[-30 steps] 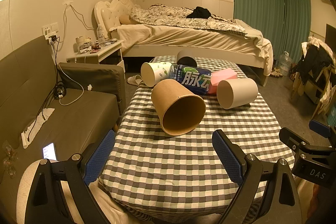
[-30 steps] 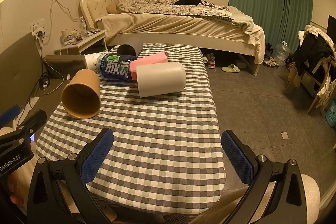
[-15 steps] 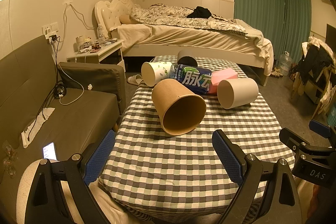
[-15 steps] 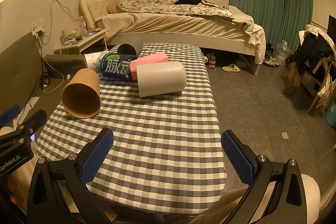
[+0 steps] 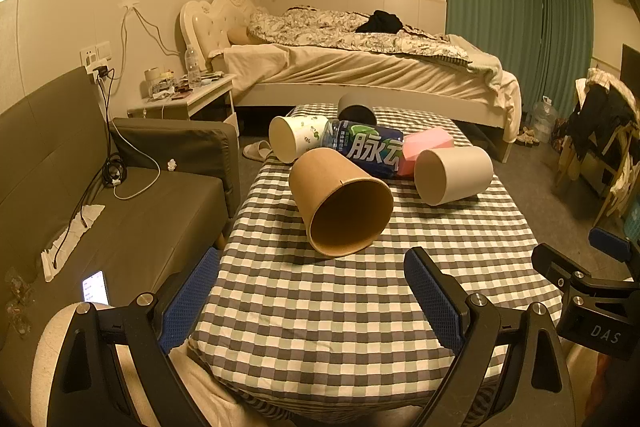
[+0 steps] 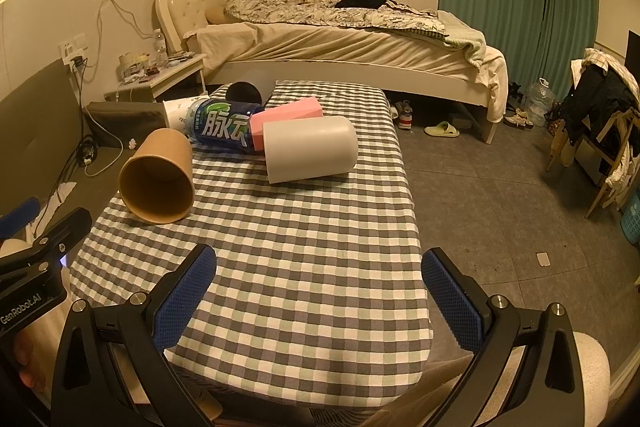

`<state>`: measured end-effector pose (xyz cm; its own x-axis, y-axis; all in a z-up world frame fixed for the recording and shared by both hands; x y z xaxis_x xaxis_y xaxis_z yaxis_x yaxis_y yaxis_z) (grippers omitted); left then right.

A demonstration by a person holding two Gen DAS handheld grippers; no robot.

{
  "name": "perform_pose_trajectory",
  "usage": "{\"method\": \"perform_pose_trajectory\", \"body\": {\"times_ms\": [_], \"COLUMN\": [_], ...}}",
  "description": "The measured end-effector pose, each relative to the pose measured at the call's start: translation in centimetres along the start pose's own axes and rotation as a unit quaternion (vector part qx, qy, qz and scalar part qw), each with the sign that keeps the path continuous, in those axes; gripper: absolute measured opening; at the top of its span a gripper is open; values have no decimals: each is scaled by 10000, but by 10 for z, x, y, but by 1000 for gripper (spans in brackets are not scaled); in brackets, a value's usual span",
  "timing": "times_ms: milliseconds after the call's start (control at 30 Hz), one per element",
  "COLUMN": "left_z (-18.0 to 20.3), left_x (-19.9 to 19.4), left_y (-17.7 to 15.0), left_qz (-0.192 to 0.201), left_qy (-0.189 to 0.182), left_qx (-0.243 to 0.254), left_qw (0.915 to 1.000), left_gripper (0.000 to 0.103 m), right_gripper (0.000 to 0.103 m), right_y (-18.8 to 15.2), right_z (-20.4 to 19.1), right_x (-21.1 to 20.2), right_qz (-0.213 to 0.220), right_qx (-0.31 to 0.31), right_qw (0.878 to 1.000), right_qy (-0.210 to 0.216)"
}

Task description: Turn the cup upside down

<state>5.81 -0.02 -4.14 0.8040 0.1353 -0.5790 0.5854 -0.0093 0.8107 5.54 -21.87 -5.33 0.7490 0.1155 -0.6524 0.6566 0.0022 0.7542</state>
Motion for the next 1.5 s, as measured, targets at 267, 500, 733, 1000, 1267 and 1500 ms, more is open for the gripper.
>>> {"method": "perform_pose_trajectory", "body": {"times_ms": [267,500,733,1000,1267,1500], "left_z": [-3,-12,-34,-71,-90,-99], "left_x": [6,15,44,103,160,184], "left_y": [-9,-1,26,49,51,43], "left_qz": [-123,-439,-720,-1086,-1494,-1663], "left_qy": [8,45,258,698,890,965], "left_qx": [0,-227,-436,-690,-629,-603], "left_qw": [9999,9988,9961,9892,9828,9795], "left_gripper": [96,96,96,96,96,96], "right_gripper": [103,103,103,103,103,103], "right_y": [1,17,75,150,144,131], "right_z": [-5,-8,-20,-66,-97,-115], "right_x": [2,6,35,124,215,259], "right_qz": [-87,-258,-571,-1114,-1955,-2295], "right_qx": [-62,-329,-1047,-2500,-3285,-3884], "right_qw": [9999,9989,9904,9554,9139,8806], "right_qy": [32,231,691,1113,1365,1453]}}
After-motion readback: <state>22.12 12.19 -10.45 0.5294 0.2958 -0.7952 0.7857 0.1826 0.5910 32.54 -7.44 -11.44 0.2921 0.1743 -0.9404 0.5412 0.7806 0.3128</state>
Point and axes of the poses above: each gripper's, at about its wrist camera, not at the fingertips, and x roughly the way its jaws point, z to its right, y to its top, the point moved 7 cm from there along x, roughly the way its jaws point, and after that the axes turned 8 degrees about y, right-handed, at the moved point
